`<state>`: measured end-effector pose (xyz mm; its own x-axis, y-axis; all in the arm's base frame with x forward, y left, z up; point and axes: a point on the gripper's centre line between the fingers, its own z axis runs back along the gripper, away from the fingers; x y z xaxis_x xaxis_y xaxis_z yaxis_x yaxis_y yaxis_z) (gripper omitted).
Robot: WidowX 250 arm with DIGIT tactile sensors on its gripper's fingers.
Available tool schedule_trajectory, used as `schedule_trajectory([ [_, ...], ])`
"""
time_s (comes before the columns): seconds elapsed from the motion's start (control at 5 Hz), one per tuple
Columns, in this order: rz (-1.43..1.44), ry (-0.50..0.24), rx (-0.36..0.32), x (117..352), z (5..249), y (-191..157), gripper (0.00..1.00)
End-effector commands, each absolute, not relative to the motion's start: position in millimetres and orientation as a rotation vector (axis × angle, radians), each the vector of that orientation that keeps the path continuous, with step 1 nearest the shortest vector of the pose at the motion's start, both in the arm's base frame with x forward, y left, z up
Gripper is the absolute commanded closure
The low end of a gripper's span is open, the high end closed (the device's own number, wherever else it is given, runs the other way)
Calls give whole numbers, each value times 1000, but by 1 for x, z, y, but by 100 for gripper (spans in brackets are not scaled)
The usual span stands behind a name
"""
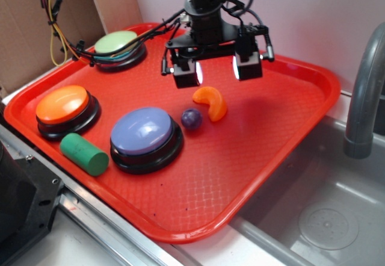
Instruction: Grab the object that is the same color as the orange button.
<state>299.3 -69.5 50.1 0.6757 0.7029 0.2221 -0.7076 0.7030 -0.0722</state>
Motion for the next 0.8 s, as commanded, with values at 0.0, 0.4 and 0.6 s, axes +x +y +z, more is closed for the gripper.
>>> schedule_trajectory([
  [0.0, 804, -246, -36, 307, 48, -62, 0],
  [0.4, 837, -198, -45, 299, 36, -59, 0],
  [0.6, 836, -194, -38, 298, 32, -56, 0],
])
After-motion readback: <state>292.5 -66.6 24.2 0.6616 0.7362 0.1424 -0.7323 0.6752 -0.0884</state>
